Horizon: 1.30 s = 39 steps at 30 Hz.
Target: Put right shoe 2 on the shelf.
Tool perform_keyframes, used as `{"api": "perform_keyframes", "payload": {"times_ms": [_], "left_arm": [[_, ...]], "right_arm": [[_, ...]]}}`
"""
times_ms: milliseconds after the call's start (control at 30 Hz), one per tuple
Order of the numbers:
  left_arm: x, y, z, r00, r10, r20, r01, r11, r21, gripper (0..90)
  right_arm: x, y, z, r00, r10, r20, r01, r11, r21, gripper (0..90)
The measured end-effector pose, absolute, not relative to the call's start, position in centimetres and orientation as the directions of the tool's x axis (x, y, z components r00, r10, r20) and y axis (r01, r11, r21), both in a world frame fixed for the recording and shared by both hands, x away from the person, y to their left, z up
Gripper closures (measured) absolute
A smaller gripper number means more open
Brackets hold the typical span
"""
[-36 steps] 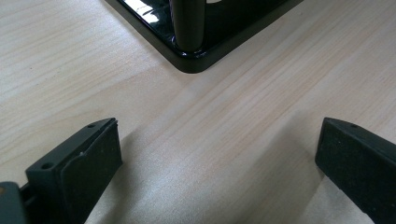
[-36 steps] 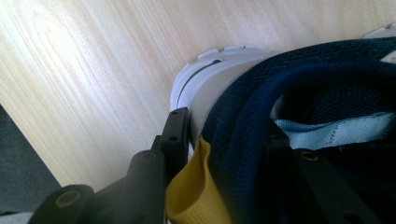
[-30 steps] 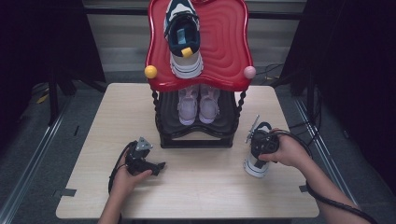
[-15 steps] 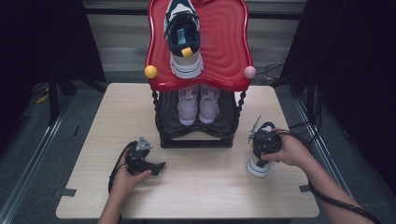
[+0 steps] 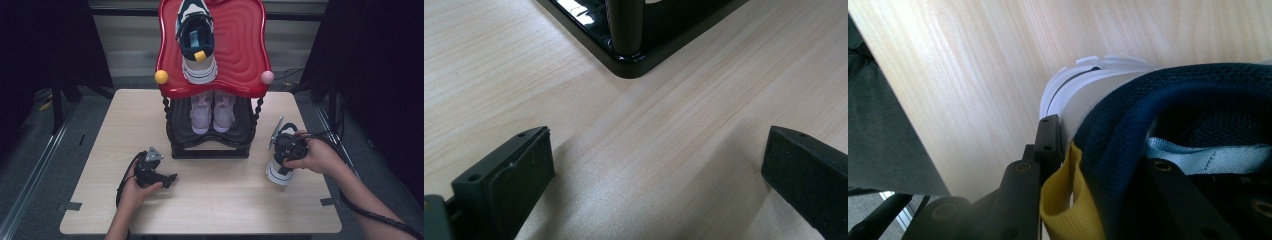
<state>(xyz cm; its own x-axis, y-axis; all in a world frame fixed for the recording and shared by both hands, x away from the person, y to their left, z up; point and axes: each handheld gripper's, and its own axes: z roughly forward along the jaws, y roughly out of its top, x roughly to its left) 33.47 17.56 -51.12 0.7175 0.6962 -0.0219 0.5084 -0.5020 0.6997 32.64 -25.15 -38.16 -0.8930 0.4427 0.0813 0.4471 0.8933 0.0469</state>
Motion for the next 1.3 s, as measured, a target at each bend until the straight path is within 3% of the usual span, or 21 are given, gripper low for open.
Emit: {"api": "perform_keyframes", "payload": {"times_ms": [367, 1300], "left_arm": [[33.5, 17.5, -51.1, 0.714, 0.699, -0.026, 0.511, -0.495, 0.703, 0.0], [33.5, 17.6, -51.1, 0.719, 0.695, -0.027, 0.51, -0.502, 0.699, 0.0]], "right_arm": [[32.5, -24.5, -34.2, -0.921, 0.383, 0.07, 0.387, 0.92, 0.063, 71.2], [32.4, -24.4, -24.4, -0.929, 0.37, 0.017, 0.37, 0.925, 0.086, 71.2]]}}
